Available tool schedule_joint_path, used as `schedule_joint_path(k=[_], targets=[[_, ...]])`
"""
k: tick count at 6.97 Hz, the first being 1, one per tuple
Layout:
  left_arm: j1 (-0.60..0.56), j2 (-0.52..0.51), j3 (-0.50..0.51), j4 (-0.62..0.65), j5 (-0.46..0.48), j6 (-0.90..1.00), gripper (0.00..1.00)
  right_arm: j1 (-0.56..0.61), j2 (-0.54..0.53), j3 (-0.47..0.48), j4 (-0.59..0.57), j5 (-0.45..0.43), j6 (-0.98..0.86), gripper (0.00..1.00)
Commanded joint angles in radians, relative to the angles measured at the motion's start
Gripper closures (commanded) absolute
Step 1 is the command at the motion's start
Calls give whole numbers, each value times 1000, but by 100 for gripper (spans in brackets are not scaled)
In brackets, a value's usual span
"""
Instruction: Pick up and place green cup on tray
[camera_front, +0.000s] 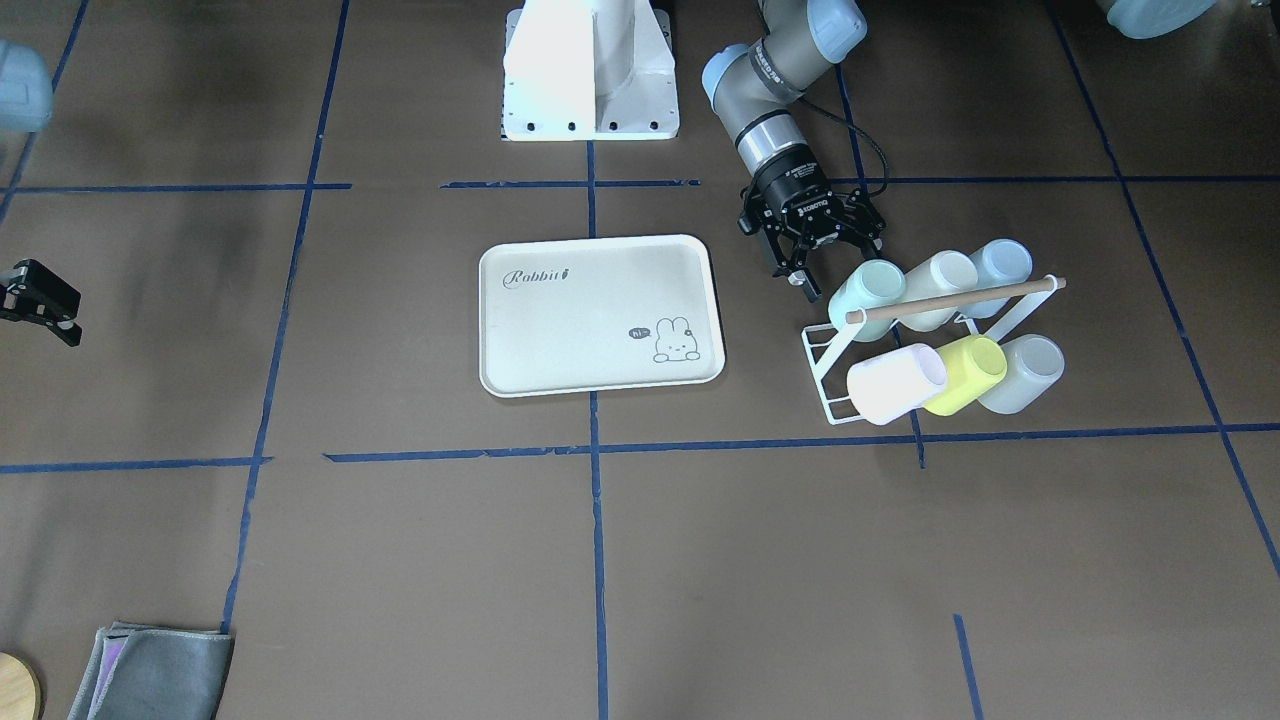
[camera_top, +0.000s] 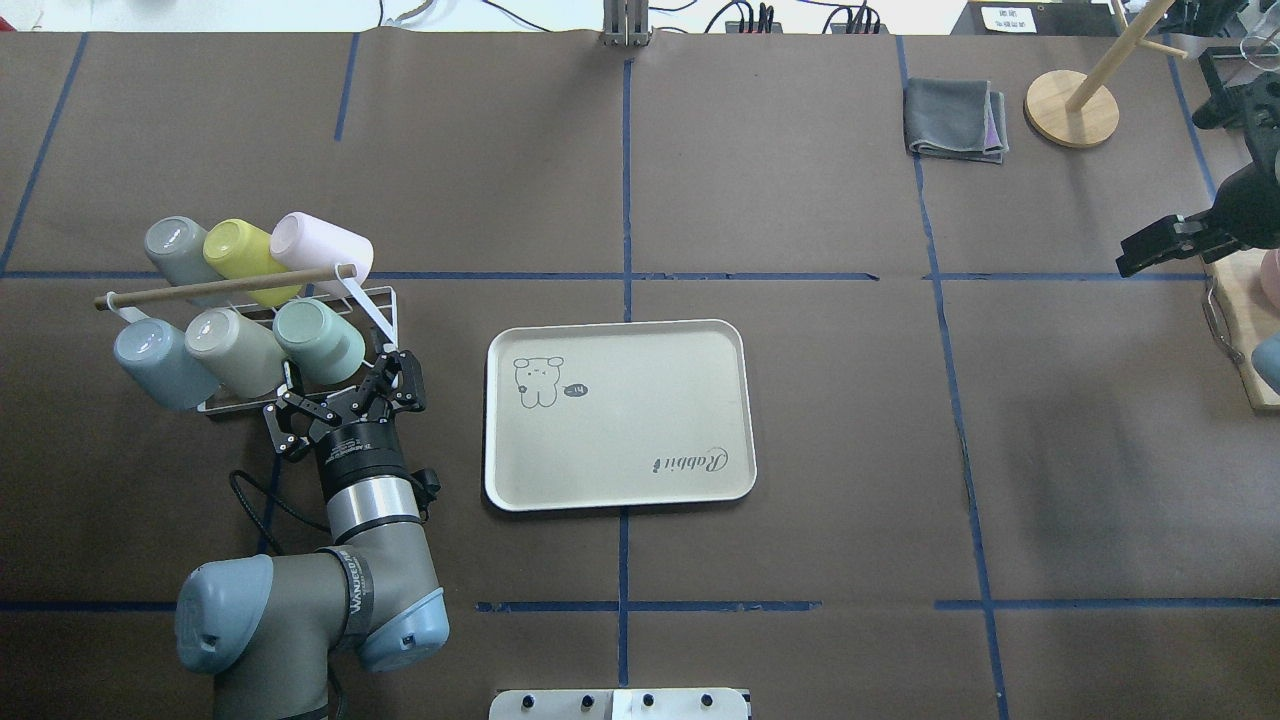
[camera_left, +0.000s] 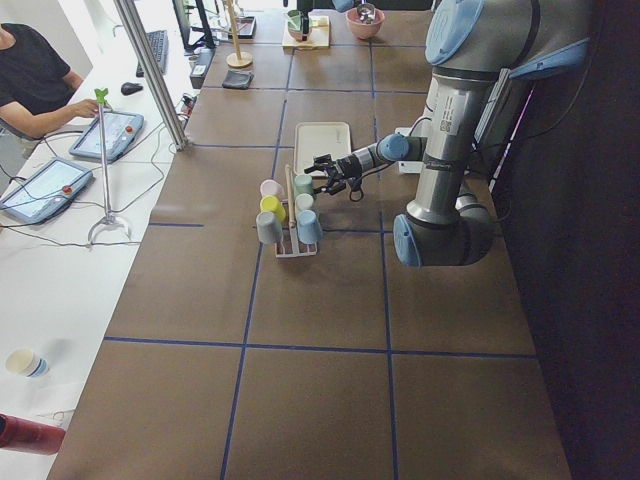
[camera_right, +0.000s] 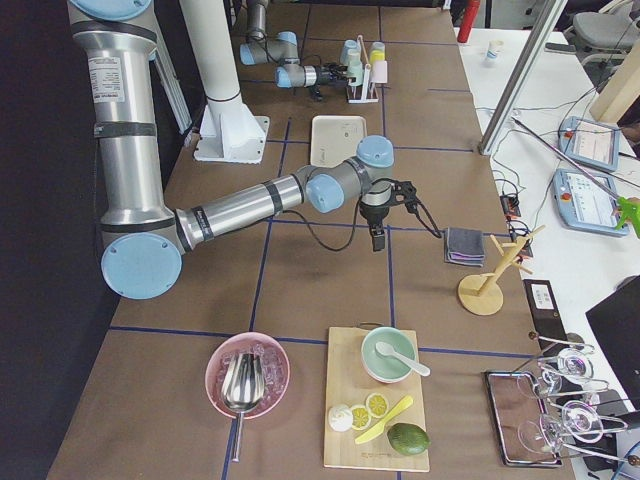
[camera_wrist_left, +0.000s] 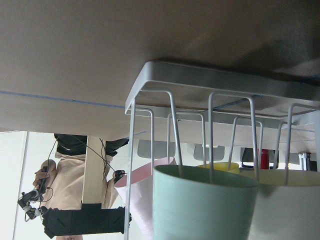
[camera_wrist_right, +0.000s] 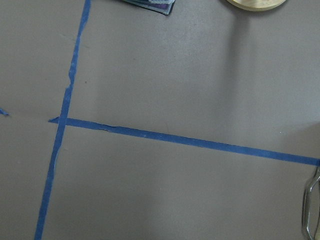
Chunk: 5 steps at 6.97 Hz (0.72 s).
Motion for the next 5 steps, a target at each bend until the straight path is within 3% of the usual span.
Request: schedule_joint_path(k=[1,5], targets=[[-17,-1,39,-10,4,-2,0,1,2,-4,0,-2,0,0],[-34,-1,58,-35,4,0,2,1,8,-13,0,-3,0,0]])
